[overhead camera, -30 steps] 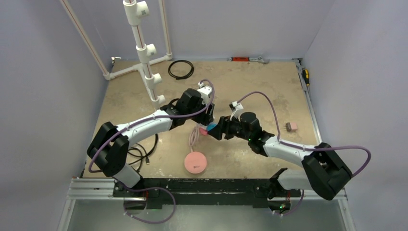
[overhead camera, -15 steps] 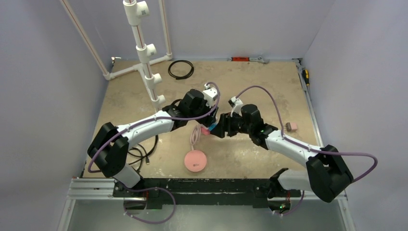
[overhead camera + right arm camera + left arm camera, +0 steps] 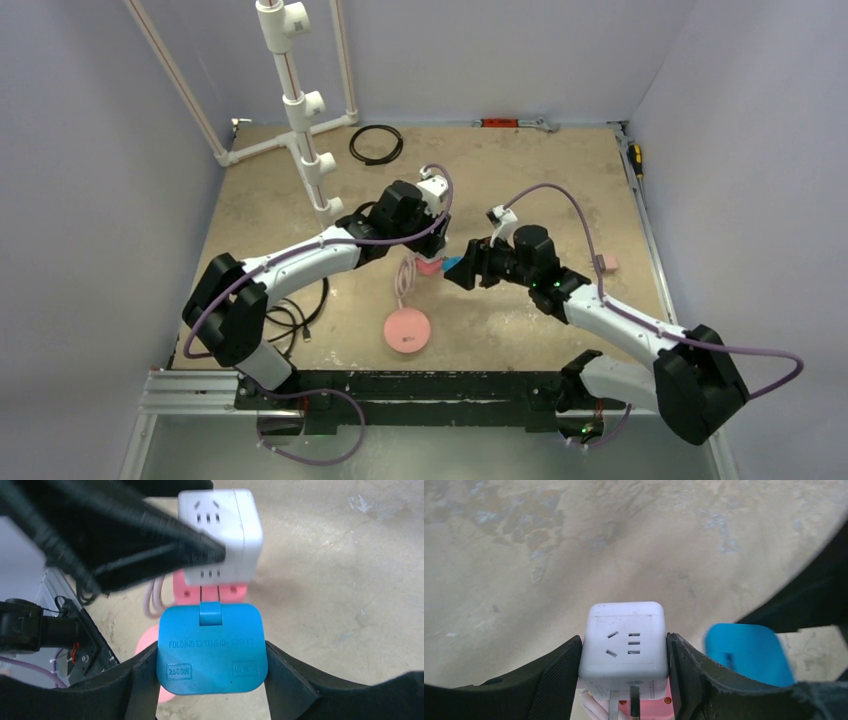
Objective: Pull the plug off the socket
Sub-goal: Remove the plug from the socket, then place the plug at the center of the board.
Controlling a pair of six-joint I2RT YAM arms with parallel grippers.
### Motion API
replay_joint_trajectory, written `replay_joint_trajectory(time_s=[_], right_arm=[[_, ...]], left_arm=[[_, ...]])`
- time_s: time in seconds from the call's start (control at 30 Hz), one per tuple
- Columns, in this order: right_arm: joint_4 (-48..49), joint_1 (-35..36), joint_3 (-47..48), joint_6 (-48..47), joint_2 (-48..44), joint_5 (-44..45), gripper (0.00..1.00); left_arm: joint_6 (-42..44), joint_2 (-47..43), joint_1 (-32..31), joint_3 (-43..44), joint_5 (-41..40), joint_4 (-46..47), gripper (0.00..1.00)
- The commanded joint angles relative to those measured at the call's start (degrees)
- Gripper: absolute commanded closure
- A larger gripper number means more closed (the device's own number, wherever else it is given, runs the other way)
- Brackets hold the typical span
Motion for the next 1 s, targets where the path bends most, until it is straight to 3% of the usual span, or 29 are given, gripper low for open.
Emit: replay_joint_trajectory(time_s=[0.0,0.4,0.6,0.67,0.8,0.97], right_arm=[[3.0,0.8,-2.9,1.9,-4.6,2.5,1.00],[-1.4,1.1,-2.8,3.2,-8.4,6.1,1.00],[-9.8,0.3,0.9,7.4,-9.0,22.7,1.00],[-11.8,-3.5,1.9,7.6,-8.7,26.8,1.00],[-12.0,-15.7,1.4,7.7,-10.0,26.6,1.00],[-13.4,-25.0,2.9,6.8,-7.6,36.5,1.00]], left_arm=[[-0.8,0.7,3.2,2.2,-7.6,-1.1,1.00],[-1.0,-1.4,3.4,1.3,-7.2,0.0,1.00],[-1.3,-9.0,3.4,-2.8,-6.5,5.6,1.00],[-1.2,-10.5,3.3,-3.6,-7.7,6.5,1.00],[-1.5,-10.3,3.3,-3.6,-8.0,6.4,1.00],[-2.2,-10.3,3.4,-3.4,-6.4,6.6,1.00]])
